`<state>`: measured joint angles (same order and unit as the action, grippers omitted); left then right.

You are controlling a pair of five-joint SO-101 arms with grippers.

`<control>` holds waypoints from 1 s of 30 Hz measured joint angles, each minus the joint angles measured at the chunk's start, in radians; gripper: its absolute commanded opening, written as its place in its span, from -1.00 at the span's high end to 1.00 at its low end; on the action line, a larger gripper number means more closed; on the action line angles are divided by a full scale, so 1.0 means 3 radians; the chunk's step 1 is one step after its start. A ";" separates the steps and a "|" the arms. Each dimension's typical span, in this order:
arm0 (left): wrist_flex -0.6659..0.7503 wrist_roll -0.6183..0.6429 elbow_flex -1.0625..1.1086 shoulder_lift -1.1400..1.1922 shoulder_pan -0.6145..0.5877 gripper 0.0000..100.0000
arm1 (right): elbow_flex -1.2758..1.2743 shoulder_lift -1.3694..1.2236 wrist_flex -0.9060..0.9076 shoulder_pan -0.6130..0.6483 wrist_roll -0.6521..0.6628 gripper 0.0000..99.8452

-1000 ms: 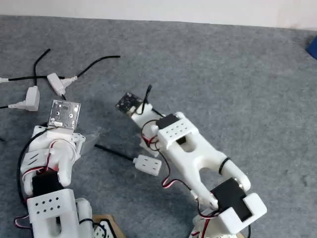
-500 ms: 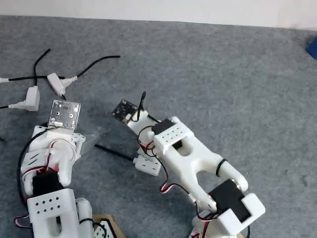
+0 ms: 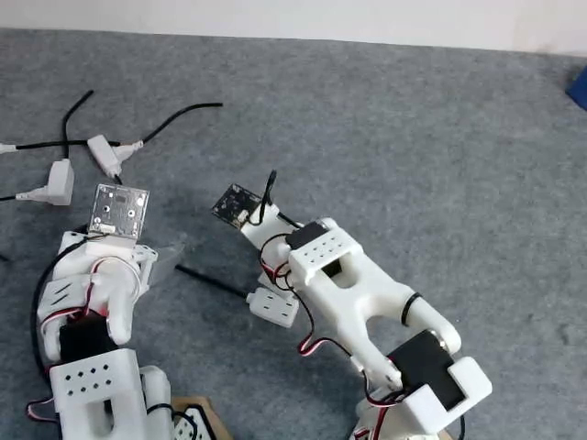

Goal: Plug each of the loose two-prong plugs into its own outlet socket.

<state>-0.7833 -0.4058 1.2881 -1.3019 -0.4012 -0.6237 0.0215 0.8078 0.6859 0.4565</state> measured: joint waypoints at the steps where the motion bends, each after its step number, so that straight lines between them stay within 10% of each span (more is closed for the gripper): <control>1: 0.0000 0.0000 -0.0005 0.0000 0.0000 0.09 | 0.0000 0.0000 -0.0041 0.0000 0.0000 0.95; 30: 0.0051 0.0138 -0.0010 0.0000 0.0000 0.09 | 0.0373 0.0026 0.0414 -0.0082 -0.0348 0.98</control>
<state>-0.7679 -0.3644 1.2850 -1.3019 -0.4012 -0.5117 0.0292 0.9321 0.6613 0.3521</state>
